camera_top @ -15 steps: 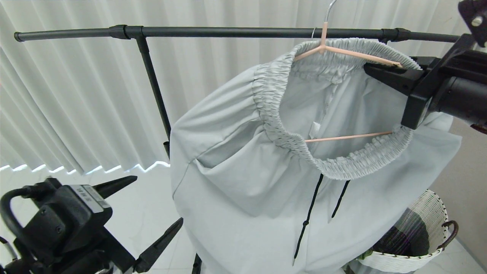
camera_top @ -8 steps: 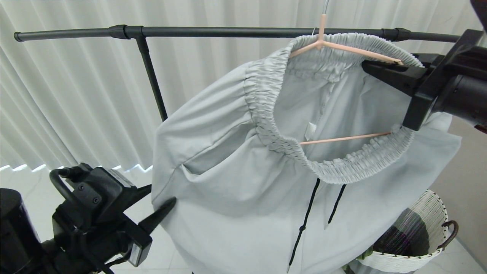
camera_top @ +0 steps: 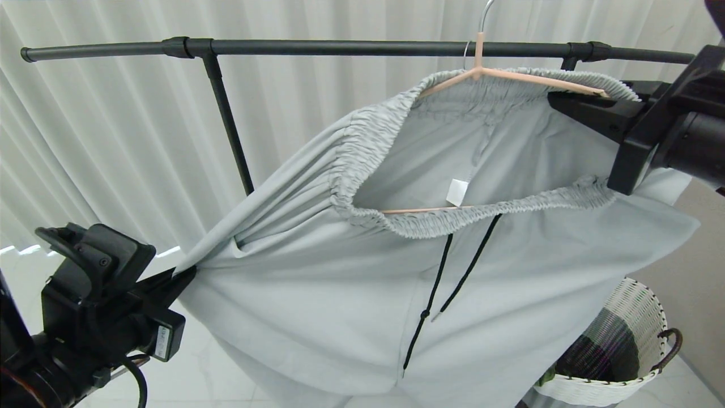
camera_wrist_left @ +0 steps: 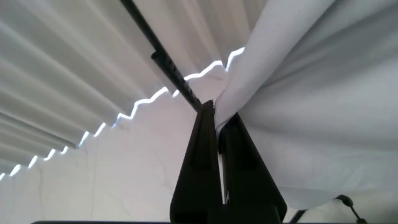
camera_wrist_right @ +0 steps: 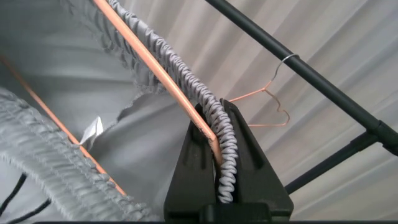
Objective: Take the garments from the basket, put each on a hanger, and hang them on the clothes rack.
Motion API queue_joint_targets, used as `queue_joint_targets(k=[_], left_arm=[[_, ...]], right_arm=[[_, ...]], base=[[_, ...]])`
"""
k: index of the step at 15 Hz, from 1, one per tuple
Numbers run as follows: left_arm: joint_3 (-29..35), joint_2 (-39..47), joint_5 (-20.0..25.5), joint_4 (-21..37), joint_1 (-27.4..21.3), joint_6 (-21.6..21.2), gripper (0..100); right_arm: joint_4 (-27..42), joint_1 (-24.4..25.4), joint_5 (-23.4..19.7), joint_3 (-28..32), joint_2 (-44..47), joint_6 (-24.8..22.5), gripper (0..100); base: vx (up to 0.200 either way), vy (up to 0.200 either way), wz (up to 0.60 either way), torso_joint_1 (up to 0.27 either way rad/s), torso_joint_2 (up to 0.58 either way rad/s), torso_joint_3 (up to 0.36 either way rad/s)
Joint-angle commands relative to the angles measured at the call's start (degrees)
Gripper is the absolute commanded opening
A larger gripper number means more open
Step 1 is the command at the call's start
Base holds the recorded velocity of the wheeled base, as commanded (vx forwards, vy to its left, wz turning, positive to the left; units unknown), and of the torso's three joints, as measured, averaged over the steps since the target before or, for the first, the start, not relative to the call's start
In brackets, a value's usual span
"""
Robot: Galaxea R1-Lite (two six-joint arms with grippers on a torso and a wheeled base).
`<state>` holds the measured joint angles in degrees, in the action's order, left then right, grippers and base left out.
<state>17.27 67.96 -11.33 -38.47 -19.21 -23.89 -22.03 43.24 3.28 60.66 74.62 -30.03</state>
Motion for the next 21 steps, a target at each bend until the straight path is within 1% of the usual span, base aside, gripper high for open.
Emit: queue_joint_targets(k=[1, 3, 5, 6, 10, 11, 13, 14, 15, 16, 17, 19, 21], left_arm=[[-0.14, -1.43, -0.01, 0.07, 0.40, -0.01, 0], [0.22, -2.75, 0.08, 0.07, -0.91, -0.19, 0], [-0.14, -4.51, -0.01, 0.15, -1.00, -0.28, 0], [-0.31, -5.30, -0.01, 0.15, -1.00, -0.19, 100], [0.22, -8.81, 0.16, 0.15, -1.18, -0.19, 100], [0.66, -9.78, 0.16, 0.15, -1.18, -0.19, 100], [2.15, -11.01, 0.16, 0.15, -1.18, -0.36, 100], [3.29, -11.19, 0.08, 0.15, -0.91, -2.39, 100], [3.91, -11.19, 0.08, 0.15, -0.83, -4.93, 100], [4.08, -11.19, 0.08, 0.15, -0.83, -6.34, 100], [4.00, -10.92, 0.08, 0.15, -0.83, -7.48, 100], [4.00, -10.22, 0.08, 0.15, -0.83, -8.01, 100], [4.61, -9.25, 0.08, 0.15, -0.83, -8.01, 100]], right_arm=[[-0.12, 0.00, 0.06, 0.07, -0.09, -0.03, 0], [-0.12, 0.09, 0.06, 0.16, 0.00, -0.03, 0], [-0.12, 0.09, 0.06, 0.16, 0.09, -0.03, 0], [-0.12, 0.09, 0.06, 0.25, 0.18, -0.03, 0], [-0.03, -0.17, 0.94, 0.25, 0.62, 0.05, 0], [0.06, -0.53, 2.35, 0.07, 0.62, 0.05, 0], [0.41, -0.70, 5.33, -0.02, 0.88, 2.87, 0], [1.90, -0.70, 8.85, 0.34, 1.06, 4.54, 0], [2.69, -0.70, 11.05, 0.34, 0.88, 5.77, 0], [3.13, -0.88, 12.10, 0.16, 0.70, 6.65, 0], [4.27, -1.76, 13.51, -0.19, 0.09, 7.17, 0], [8.76, -4.48, 17.11, -0.19, -2.37, 7.26, 0], [13.33, -8.35, 18.08, -0.28, -5.89, 7.26, 0]], base=[[0.000, 0.000, 0.00, 0.000, 0.00, 0.000], [0.000, 0.000, 0.00, 0.000, 0.00, 0.000], [0.000, 0.000, 0.00, 0.000, 0.00, 0.000], [0.000, 0.000, 0.00, 0.000, 0.00, 0.000], [0.000, 0.000, 0.00, 0.000, 0.00, 0.000], [0.000, 0.000, 0.00, 0.000, 0.00, 0.000], [0.000, 0.000, 0.00, 0.000, 0.00, 0.000], [0.000, 0.000, 0.00, 0.000, 0.00, 0.000], [0.000, 0.000, 0.00, 0.000, 0.00, 0.000], [0.000, 0.000, 0.00, 0.000, 0.00, 0.000], [0.000, 0.000, 0.00, 0.000, 0.00, 0.000], [0.000, 0.000, 0.00, 0.000, 0.00, 0.000], [0.000, 0.000, 0.00, 0.000, 0.00, 0.000]])
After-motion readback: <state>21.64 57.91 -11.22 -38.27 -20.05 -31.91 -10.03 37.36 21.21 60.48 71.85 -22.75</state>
